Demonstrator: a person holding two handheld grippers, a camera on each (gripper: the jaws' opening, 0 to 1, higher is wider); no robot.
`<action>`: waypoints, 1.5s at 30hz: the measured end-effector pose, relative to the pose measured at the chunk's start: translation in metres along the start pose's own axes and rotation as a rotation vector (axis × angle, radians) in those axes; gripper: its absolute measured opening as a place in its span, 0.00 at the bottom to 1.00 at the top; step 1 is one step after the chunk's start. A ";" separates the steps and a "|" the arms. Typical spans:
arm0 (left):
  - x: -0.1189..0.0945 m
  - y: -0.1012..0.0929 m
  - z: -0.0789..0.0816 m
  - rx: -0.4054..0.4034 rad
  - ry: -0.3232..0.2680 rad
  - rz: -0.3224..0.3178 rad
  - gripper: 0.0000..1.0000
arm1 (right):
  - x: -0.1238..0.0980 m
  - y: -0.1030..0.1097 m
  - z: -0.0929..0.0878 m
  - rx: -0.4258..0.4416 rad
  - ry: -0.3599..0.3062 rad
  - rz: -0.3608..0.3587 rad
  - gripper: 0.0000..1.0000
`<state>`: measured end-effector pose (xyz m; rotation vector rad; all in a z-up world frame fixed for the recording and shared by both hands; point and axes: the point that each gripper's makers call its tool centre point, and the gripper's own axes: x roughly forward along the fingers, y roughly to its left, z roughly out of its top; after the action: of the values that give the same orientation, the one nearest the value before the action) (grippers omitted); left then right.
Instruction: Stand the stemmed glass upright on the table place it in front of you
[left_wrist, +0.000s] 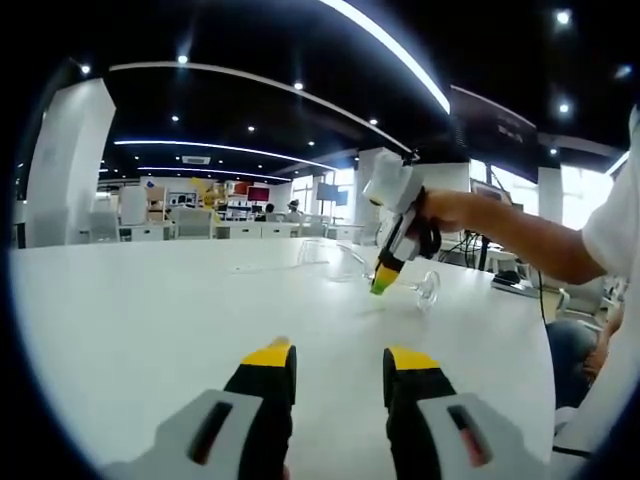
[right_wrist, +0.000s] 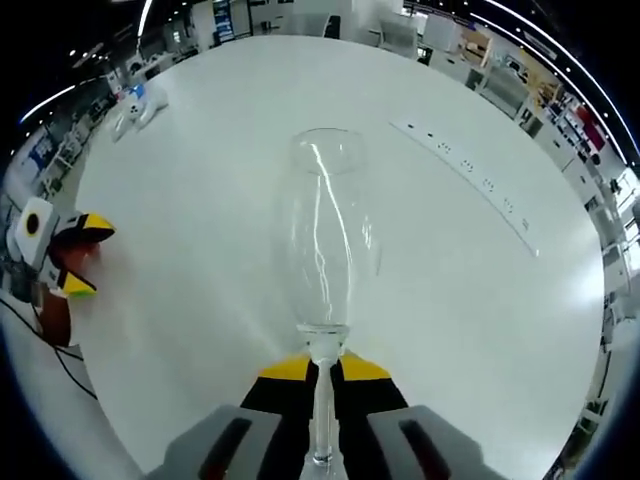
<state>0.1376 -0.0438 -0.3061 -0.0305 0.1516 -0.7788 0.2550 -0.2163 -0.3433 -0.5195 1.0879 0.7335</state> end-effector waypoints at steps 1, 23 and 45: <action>0.000 0.000 0.000 0.001 0.000 -0.001 0.35 | -0.002 0.000 0.001 0.004 -0.011 -0.002 0.11; 0.001 -0.003 0.005 0.017 -0.004 -0.009 0.35 | -0.031 0.006 0.003 0.052 -0.224 -0.043 0.11; 0.001 -0.005 0.007 0.023 -0.004 -0.011 0.35 | -0.070 0.004 0.015 0.120 -0.480 -0.125 0.11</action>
<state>0.1364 -0.0482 -0.2986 -0.0111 0.1382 -0.7913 0.2418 -0.2223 -0.2736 -0.2839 0.6398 0.6363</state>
